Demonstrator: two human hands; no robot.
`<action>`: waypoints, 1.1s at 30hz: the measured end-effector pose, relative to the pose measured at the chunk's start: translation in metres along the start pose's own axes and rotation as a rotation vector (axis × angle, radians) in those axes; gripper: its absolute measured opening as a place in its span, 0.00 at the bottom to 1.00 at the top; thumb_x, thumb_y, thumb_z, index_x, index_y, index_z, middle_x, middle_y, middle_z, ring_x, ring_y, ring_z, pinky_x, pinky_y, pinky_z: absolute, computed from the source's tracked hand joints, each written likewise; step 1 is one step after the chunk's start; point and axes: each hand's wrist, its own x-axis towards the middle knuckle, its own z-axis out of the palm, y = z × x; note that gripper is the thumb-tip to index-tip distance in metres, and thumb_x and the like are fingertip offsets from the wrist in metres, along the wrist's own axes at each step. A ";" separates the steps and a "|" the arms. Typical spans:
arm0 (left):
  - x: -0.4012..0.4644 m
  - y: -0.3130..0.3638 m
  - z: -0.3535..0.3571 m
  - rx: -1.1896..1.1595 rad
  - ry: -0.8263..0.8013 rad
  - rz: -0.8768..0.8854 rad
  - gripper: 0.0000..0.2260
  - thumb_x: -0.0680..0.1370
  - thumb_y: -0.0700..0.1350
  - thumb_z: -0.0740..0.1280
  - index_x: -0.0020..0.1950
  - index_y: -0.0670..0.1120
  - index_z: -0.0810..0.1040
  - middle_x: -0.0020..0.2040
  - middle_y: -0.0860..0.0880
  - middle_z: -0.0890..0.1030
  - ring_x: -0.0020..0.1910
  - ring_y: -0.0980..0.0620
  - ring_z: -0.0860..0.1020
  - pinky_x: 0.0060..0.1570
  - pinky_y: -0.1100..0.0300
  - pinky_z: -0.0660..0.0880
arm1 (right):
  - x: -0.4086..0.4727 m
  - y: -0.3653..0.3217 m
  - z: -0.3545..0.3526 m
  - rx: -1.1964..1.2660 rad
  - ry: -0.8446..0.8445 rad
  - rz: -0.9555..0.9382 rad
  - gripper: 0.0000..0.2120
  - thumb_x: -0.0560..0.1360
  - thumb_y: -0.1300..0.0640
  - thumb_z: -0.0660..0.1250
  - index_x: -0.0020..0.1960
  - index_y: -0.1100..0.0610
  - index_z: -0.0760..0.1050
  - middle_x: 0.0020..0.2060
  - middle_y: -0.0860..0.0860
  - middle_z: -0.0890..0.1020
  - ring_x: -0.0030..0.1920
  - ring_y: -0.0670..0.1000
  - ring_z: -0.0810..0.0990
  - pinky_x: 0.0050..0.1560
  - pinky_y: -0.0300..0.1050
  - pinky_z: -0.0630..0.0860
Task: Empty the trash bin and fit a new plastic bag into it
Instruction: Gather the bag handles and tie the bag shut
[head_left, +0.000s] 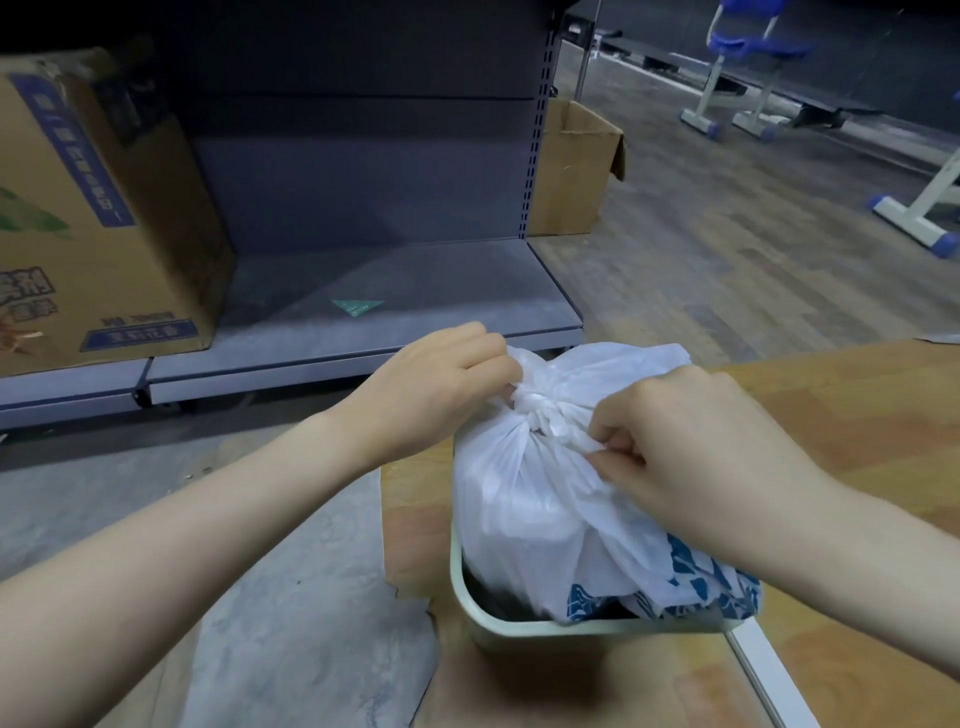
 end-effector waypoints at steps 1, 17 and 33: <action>0.001 -0.001 0.001 0.018 0.006 0.027 0.12 0.71 0.30 0.56 0.38 0.39 0.78 0.32 0.44 0.75 0.32 0.48 0.65 0.29 0.59 0.63 | 0.000 0.002 0.001 0.008 -0.012 0.007 0.14 0.75 0.52 0.60 0.33 0.57 0.68 0.28 0.51 0.70 0.30 0.53 0.66 0.32 0.45 0.62; 0.003 -0.011 0.017 0.095 0.011 0.034 0.09 0.68 0.34 0.55 0.34 0.43 0.74 0.33 0.47 0.75 0.35 0.48 0.65 0.36 0.59 0.59 | 0.006 0.033 0.016 0.468 0.033 -0.058 0.09 0.74 0.54 0.66 0.36 0.53 0.81 0.29 0.49 0.82 0.34 0.47 0.77 0.35 0.40 0.73; -0.093 0.066 0.010 0.041 0.099 0.348 0.05 0.78 0.45 0.61 0.48 0.45 0.75 0.40 0.50 0.81 0.36 0.52 0.74 0.40 0.61 0.76 | 0.056 0.012 -0.010 -0.022 -0.264 -0.431 0.24 0.74 0.55 0.65 0.69 0.45 0.68 0.63 0.45 0.68 0.61 0.47 0.72 0.59 0.46 0.72</action>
